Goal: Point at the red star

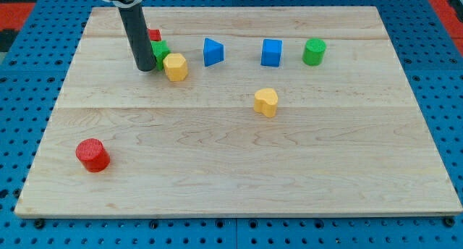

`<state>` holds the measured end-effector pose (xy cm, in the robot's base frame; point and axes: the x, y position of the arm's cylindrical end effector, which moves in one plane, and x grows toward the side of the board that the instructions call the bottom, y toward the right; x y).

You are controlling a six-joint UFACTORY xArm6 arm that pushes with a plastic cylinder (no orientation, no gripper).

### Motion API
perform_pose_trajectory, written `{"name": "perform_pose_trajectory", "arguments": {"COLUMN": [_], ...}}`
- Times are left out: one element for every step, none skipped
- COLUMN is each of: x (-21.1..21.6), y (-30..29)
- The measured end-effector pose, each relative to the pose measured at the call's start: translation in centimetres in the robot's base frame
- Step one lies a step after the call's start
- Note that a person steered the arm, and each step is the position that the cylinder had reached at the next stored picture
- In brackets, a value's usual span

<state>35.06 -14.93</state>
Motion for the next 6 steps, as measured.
{"name": "perform_pose_trajectory", "arguments": {"x": [-0.2,-0.2,-3.5,-10.3,-10.0,-8.6], "y": [0.0,-5.2,-9.9,-4.7,5.5,6.2]}}
